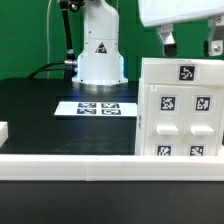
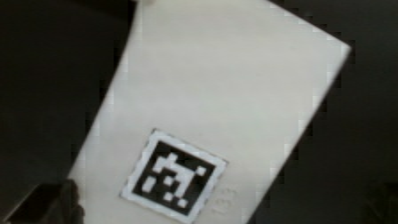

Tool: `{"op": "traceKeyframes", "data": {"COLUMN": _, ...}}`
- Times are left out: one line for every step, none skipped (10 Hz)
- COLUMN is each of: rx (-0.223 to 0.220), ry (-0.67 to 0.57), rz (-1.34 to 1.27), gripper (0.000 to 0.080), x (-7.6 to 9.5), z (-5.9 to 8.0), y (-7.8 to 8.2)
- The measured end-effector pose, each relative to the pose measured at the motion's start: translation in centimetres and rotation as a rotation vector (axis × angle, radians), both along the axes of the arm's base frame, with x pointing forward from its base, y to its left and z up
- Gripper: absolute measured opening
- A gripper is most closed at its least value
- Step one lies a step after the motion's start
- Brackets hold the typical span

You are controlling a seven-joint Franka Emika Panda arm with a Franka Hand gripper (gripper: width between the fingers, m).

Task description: Assemble cabinet

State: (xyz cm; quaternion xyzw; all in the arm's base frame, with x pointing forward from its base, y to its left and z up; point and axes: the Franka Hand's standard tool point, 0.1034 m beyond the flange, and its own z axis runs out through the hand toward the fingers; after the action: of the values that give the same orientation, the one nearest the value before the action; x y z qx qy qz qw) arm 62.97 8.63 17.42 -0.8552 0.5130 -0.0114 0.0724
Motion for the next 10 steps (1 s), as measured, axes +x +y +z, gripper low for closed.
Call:
{"op": "traceKeyframes", "data": {"rx": -0.015, "ry": -0.014, "rz": 0.132, "gripper": 0.0797, "x": 0.27, "z": 0.21, "y": 0.11}}
{"op": "traceKeyframes", "data": {"rx": -0.030, "ry": -0.031, "rz": 0.271, "gripper": 0.0797, "x": 0.33, "z": 0.24, "y": 0.08}}
{"op": "traceKeyframes", "data": {"rx": -0.040, "ry": -0.045, "rz": 0.381, "gripper": 0.0797, "x": 0.43, "z": 0.32, "y": -0.04}}
{"op": "traceKeyframes", "data": {"rx": -0.056, "ry": -0.062, "rz": 0.559, "gripper": 0.0797, "x": 0.64, "z": 0.59, "y": -0.10}}
{"op": "traceKeyframes", "data": {"rx": -0.063, "ry": -0.070, "rz": 0.665, "gripper": 0.0797, "x": 0.69, "z": 0.74, "y": -0.11}}
{"op": "traceKeyframes", "data": {"rx": -0.075, "ry": -0.077, "rz": 0.753, "gripper": 0.0797, "x": 0.67, "z": 0.71, "y": -0.19}}
{"op": "traceKeyframes", "data": {"rx": -0.086, "ry": -0.090, "rz": 0.870, "gripper": 0.0797, "x": 0.68, "z": 0.71, "y": -0.27}}
{"op": "traceKeyframes", "data": {"rx": -0.094, "ry": -0.099, "rz": 0.954, "gripper": 0.0797, "x": 0.69, "z": 0.71, "y": -0.32}}
{"op": "traceKeyframes", "data": {"rx": -0.105, "ry": -0.105, "rz": 1.029, "gripper": 0.0797, "x": 0.68, "z": 0.71, "y": -0.33}}
{"op": "traceKeyframes", "data": {"rx": -0.139, "ry": -0.106, "rz": 1.173, "gripper": 0.0797, "x": 0.69, "z": 0.72, "y": -0.31}}
